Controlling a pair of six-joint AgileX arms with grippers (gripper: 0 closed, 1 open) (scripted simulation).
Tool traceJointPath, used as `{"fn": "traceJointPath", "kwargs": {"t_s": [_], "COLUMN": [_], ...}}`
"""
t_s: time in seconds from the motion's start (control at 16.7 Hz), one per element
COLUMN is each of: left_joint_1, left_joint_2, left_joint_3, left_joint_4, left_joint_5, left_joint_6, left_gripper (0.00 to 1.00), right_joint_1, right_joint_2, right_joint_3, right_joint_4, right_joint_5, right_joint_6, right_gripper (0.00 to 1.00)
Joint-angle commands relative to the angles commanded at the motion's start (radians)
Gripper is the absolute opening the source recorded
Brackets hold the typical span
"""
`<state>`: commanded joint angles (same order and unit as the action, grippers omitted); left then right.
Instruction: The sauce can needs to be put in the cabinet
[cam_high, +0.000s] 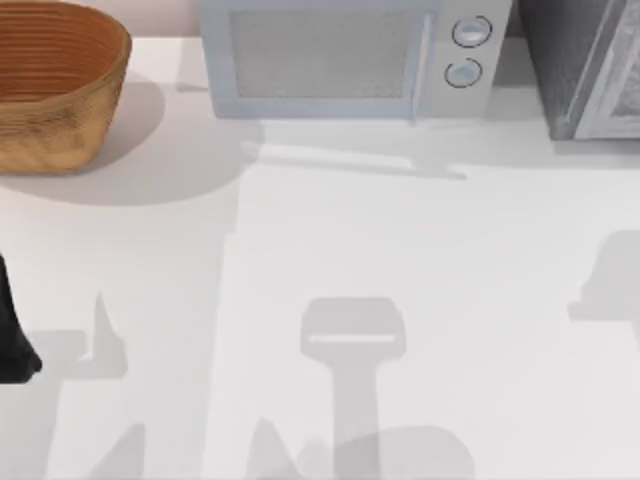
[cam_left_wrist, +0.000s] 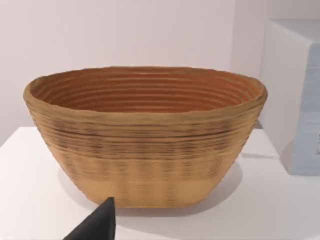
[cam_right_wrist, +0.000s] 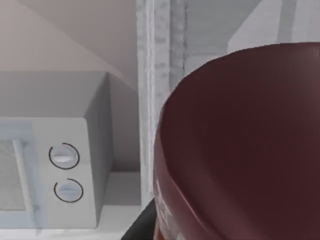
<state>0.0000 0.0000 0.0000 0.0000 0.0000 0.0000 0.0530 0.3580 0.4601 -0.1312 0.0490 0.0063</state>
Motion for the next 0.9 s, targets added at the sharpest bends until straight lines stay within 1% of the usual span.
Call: {"fn": "traceJointPath", "kwargs": {"t_s": [0.6, 0.78, 0.9], "left_joint_1": [0.0, 0.0, 0.0], "left_joint_2": [0.0, 0.0, 0.0], "left_joint_3": [0.0, 0.0, 0.0], "left_joint_4": [0.0, 0.0, 0.0], "left_joint_5": [0.0, 0.0, 0.0], "left_joint_6": [0.0, 0.0, 0.0], "left_gripper": [1.0, 1.0, 1.0], "right_joint_1": [0.089, 0.113, 0.125], "right_joint_2": [0.697, 0.854, 0.929], "right_joint_3": [0.968, 1.198, 1.309], "right_joint_4": [-0.277, -0.337, -0.364], "right_joint_5": [0.113, 0.135, 0.146], "right_joint_6": [0.004, 0.006, 0.008], "right_gripper": [0.0, 0.0, 0.0]}}
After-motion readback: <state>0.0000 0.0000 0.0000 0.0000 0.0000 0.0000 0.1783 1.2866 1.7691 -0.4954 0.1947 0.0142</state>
